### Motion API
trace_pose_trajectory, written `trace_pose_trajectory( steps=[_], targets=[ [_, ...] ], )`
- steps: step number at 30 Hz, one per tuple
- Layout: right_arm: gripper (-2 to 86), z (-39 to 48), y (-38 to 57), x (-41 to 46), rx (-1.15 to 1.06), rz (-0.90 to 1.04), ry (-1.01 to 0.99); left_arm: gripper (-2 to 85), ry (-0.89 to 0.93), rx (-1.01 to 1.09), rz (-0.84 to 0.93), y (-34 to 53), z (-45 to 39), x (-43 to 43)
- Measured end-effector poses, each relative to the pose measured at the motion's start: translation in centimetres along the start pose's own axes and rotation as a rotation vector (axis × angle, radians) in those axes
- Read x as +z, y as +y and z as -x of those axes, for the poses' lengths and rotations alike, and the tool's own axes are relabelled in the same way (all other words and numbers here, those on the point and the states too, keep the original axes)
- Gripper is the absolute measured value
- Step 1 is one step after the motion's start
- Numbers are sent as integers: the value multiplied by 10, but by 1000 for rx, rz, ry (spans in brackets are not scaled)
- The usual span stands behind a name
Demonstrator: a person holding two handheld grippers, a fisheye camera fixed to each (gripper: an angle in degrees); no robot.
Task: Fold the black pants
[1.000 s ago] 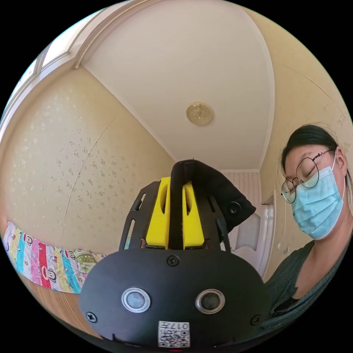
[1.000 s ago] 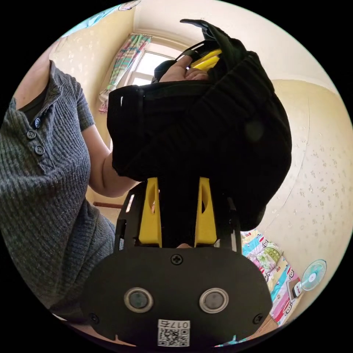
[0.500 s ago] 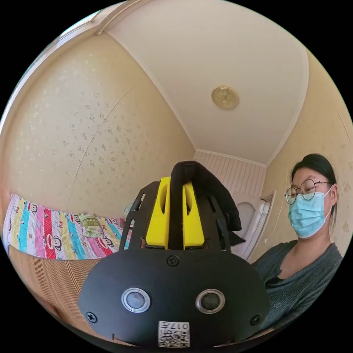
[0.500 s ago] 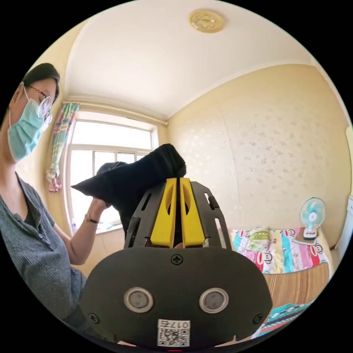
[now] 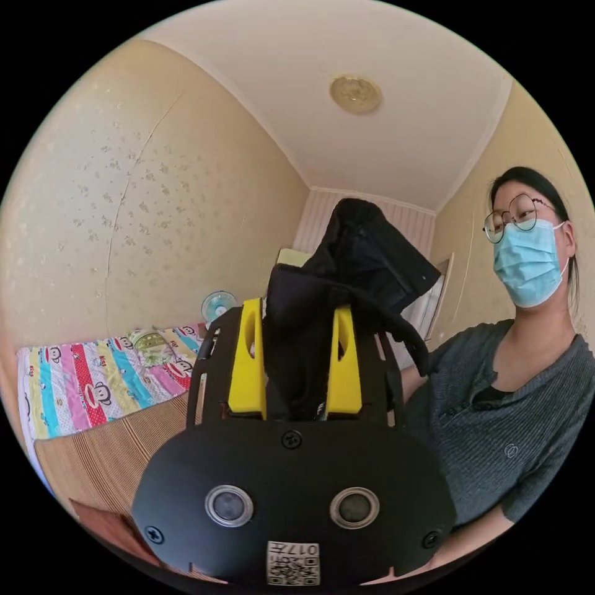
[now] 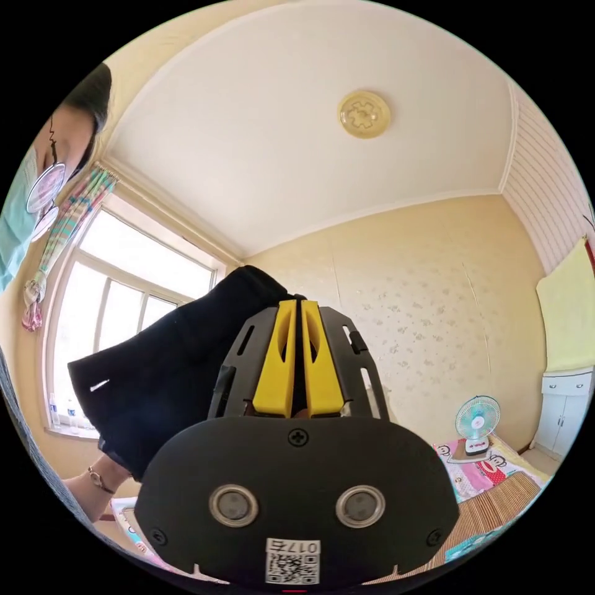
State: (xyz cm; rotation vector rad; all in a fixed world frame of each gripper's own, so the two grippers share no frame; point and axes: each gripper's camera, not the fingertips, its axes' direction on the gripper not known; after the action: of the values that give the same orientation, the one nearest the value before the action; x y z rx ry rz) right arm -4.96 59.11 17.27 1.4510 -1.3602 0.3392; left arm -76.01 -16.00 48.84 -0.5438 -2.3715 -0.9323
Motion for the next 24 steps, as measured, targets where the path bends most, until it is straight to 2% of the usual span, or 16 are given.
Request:
trace_pose_trajectory(
  steps=[4, 7, 10, 13, 16, 18, 20, 24],
  targets=[
    [6, 8, -31, 6, 2, -4, -91, 205, -113, -103, 101, 39, 16, 32],
    [7, 20, -55, 8, -19, -2, -103, 236, 6, -180, 197, 56, 33, 60],
    [7, 26, -77, 8, -48, 9, -209, 262, 140, -208, 255, 56, 44, 86],
    [7, 19, -97, 7, -28, 3, -321, 269, 261, -201, 198, 35, 53, 86],
    [8, -8, -117, 5, 75, -16, -386, 274, 240, -222, 108, 7, 68, 66],
    [9, -34, -131, 9, 148, -19, -459, 265, 219, -202, 79, -14, 68, 54],
    [11, -44, -141, 14, 124, 12, -438, 192, 262, -101, 18, -43, 49, 35],
    [12, -70, -168, 23, 144, 120, -165, 106, 180, 56, -87, -82, 10, -6]
  ],
)
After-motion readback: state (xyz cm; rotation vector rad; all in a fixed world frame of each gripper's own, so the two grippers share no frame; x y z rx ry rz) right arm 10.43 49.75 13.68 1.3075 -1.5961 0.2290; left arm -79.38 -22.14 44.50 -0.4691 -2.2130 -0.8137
